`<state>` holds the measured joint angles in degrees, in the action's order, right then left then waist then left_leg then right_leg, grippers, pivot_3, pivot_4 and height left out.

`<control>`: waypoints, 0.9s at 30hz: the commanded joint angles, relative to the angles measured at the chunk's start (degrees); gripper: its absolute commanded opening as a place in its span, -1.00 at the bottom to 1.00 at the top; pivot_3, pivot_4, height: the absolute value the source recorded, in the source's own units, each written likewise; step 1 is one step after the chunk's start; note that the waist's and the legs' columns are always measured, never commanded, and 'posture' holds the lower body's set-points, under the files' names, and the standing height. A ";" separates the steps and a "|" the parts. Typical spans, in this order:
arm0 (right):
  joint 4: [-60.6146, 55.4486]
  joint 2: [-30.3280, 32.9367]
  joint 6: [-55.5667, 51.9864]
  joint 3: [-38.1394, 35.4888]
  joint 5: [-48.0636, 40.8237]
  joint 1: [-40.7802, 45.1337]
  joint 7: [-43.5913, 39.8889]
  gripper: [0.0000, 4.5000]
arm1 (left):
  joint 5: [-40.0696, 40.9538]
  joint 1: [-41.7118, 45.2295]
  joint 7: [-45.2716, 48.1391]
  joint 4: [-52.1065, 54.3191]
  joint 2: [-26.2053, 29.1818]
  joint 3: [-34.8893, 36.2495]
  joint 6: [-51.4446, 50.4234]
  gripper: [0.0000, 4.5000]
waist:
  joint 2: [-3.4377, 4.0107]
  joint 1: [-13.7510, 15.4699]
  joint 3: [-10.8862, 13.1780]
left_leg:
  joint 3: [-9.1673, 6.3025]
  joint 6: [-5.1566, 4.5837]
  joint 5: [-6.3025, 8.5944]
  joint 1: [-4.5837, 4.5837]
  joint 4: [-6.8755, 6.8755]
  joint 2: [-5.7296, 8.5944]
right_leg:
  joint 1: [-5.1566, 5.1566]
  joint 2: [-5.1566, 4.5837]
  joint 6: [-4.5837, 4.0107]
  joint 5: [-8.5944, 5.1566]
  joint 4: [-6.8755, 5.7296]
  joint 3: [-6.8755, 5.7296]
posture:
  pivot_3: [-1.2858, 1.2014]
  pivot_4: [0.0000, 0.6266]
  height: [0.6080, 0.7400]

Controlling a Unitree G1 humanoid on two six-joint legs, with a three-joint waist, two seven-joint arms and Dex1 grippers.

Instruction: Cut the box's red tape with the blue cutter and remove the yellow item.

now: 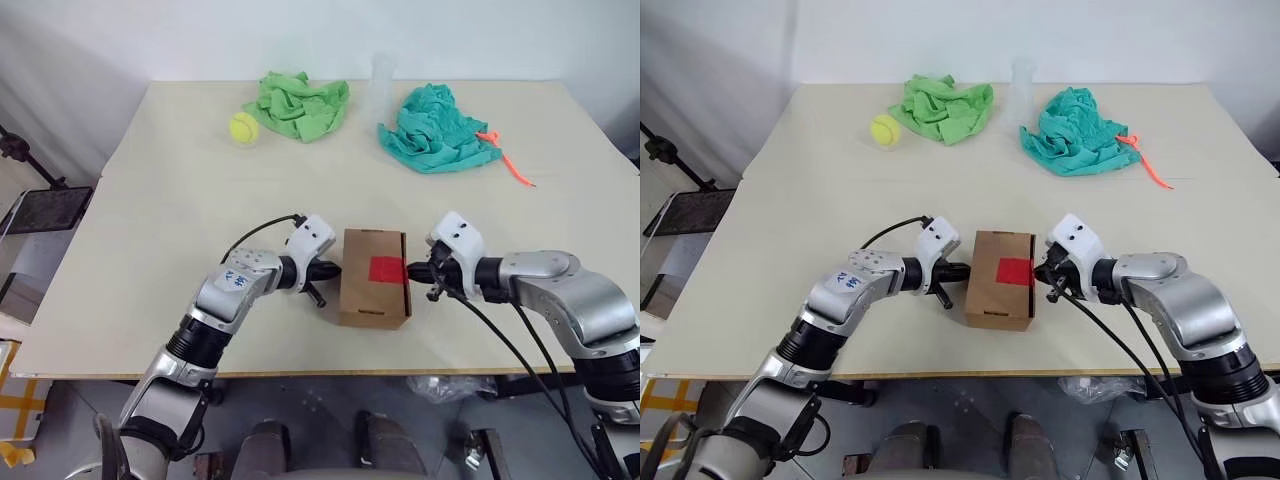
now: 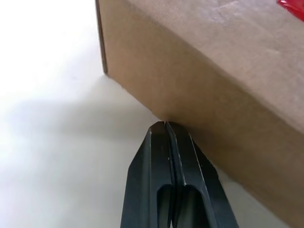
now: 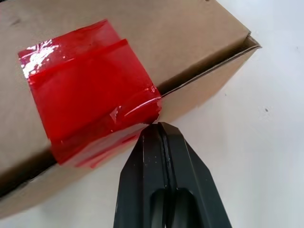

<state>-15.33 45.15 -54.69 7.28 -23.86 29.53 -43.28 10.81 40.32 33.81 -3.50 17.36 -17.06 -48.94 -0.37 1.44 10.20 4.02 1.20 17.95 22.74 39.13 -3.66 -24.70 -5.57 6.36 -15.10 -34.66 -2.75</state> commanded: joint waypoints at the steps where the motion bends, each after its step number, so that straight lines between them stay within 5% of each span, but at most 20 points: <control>1: -2.09 -0.51 -0.07 -1.27 0.11 0.96 0.72 -0.99 | -0.26 1.80 1.59 0.35 -0.57 -0.43 1.93 -1.00 | 0.00 0.00 0.00 | 0.00 0.00 0.00 0.00 0.00 0.00 | 0.00 0.00 0.00 0.00 -0.07 0.00 | 0.03 -0.52 1.00; 11: -2.98 2.38 -1.36 -6.57 2.47 0.13 4.20 -0.92 | -0.23 1.29 4.65 0.45 5.43 2.74 2.41 -1.00 | 0.00 -0.02 0.00 | 0.00 0.00 0.00 0.01 0.00 0.00 | -0.01 0.00 0.00 0.00 -0.13 0.00 | 0.03 -0.52 1.00; 14: -5.17 3.59 -7.30 -11.78 0.36 1.98 5.85 -0.60 | 3.61 2.38 8.07 1.21 7.59 6.95 1.60 -1.00 | 0.00 -0.05 0.00 | 0.00 0.00 0.00 0.02 0.00 0.00 | -0.03 0.00 0.00 0.00 -0.15 0.00 | 0.03 -0.52 1.00; 24: -15.19 -5.14 -25.41 -18.19 -7.88 5.71 12.33 0.96 | 11.68 4.80 11.52 5.87 3.40 9.05 -2.26 -1.00 | -0.01 0.00 0.00 | -0.01 -0.01 0.01 0.04 0.00 -0.01 | -0.01 0.00 -0.01 -0.01 -0.16 0.00 | 0.03 -0.52 1.00; 27: -16.72 -8.40 -27.96 -18.22 -8.36 5.18 14.68 0.98 | 9.57 5.54 11.63 3.56 2.50 6.63 -0.31 -1.00 | 0.00 -0.02 0.00 | -0.02 -0.01 -0.01 0.03 0.00 -0.01 | -0.04 0.00 -0.01 -0.01 -0.25 0.01 | 0.03 -0.52 1.00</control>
<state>-29.52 36.74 -81.71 -9.35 -31.69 34.16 -29.90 20.89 45.13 45.34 0.51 19.82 -9.94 -50.76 -0.37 1.42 10.19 4.00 1.18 17.94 22.76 39.13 -3.67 -24.73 -5.56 6.34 -15.11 -34.92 -2.75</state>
